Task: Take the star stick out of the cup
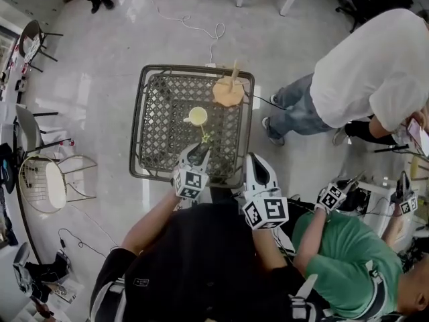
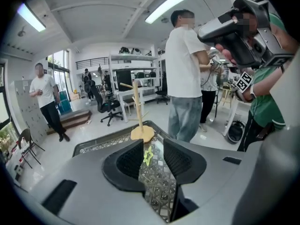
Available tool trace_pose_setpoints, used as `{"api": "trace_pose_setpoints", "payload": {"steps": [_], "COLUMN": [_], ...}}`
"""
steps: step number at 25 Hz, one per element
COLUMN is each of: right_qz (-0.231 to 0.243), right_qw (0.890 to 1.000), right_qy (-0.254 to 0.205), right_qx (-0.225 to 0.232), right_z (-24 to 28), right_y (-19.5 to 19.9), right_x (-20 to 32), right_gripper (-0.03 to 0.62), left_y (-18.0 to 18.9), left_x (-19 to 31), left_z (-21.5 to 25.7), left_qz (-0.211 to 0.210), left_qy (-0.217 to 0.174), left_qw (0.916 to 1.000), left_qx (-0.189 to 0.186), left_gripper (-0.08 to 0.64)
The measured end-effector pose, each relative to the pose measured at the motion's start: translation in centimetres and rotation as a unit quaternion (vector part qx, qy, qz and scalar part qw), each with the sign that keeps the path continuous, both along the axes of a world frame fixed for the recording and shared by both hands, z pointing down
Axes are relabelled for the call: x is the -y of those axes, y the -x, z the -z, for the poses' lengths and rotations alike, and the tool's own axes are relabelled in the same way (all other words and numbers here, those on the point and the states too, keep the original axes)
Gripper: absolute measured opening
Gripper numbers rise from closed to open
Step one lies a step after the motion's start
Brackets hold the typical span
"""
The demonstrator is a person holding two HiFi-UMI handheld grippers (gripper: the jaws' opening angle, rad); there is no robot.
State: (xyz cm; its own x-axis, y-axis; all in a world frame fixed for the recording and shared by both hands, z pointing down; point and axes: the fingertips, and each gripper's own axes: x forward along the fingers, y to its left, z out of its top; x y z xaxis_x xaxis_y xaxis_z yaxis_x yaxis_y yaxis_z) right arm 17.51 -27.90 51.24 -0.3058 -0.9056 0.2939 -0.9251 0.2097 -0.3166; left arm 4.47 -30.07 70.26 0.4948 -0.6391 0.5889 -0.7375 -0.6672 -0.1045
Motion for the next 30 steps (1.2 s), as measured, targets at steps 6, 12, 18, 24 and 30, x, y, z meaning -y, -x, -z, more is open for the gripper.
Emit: {"api": "trace_pose_setpoints", "payload": {"steps": [6,12,18,24,30], "right_qz": [-0.006,-0.002,0.001,0.000,-0.001], "right_qw": [1.000,1.000,1.000,1.000,1.000], "right_qy": [0.012,0.020,0.027,0.027,0.028], "right_qx": [0.000,0.004,0.004,0.002,0.002], "right_z": [-0.6,-1.3,-2.3,-1.6,-1.4], "right_y": [-1.8,-2.0,-2.0,-1.6,-1.1], "right_x": [1.3,2.9,4.1,3.9,3.6], "right_gripper": [0.009,0.009,0.009,0.009,0.009], "left_y": [-1.1,-1.1,-0.3,0.5,1.6], "left_x": [1.3,2.3,3.6,3.4,4.1], "left_z": [-2.4,-5.3,-7.3,-6.8,-5.3], "left_qz": [0.002,0.003,0.020,0.029,0.046], "left_qy": [0.000,0.022,0.031,0.024,0.007], "left_qw": [0.9995,0.9981,0.9969,0.9969,0.9963], "left_qx": [0.032,0.057,0.069,0.069,0.072], "left_gripper": [0.149,0.153,0.118,0.057,0.036]}}
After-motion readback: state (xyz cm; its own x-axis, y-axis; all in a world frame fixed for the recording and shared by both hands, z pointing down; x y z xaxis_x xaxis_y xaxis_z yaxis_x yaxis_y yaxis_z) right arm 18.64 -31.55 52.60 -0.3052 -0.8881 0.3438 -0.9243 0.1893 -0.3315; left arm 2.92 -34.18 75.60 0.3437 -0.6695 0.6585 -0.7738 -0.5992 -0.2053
